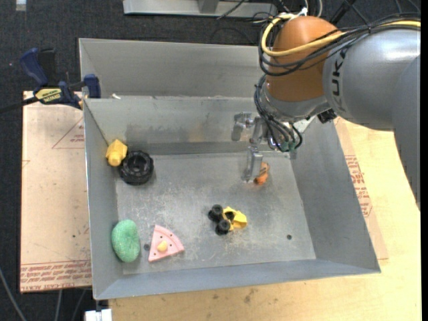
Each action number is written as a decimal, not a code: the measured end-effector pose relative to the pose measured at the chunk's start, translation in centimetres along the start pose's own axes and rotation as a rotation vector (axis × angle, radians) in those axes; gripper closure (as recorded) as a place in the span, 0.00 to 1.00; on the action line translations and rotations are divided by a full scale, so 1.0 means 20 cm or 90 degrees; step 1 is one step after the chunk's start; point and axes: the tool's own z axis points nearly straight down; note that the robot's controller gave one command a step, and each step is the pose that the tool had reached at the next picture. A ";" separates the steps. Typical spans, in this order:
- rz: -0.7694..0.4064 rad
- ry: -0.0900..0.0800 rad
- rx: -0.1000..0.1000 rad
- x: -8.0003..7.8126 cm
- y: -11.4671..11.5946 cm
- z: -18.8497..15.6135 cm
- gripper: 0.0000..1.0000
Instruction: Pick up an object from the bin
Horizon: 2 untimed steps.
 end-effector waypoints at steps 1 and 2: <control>0.000 -0.005 0.000 -0.01 0.00 -0.03 0.00; -0.038 -0.010 0.000 0.02 -0.01 0.05 0.00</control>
Offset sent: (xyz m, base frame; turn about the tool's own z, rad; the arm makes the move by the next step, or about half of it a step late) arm -0.0431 -0.0185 -0.0938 -0.3148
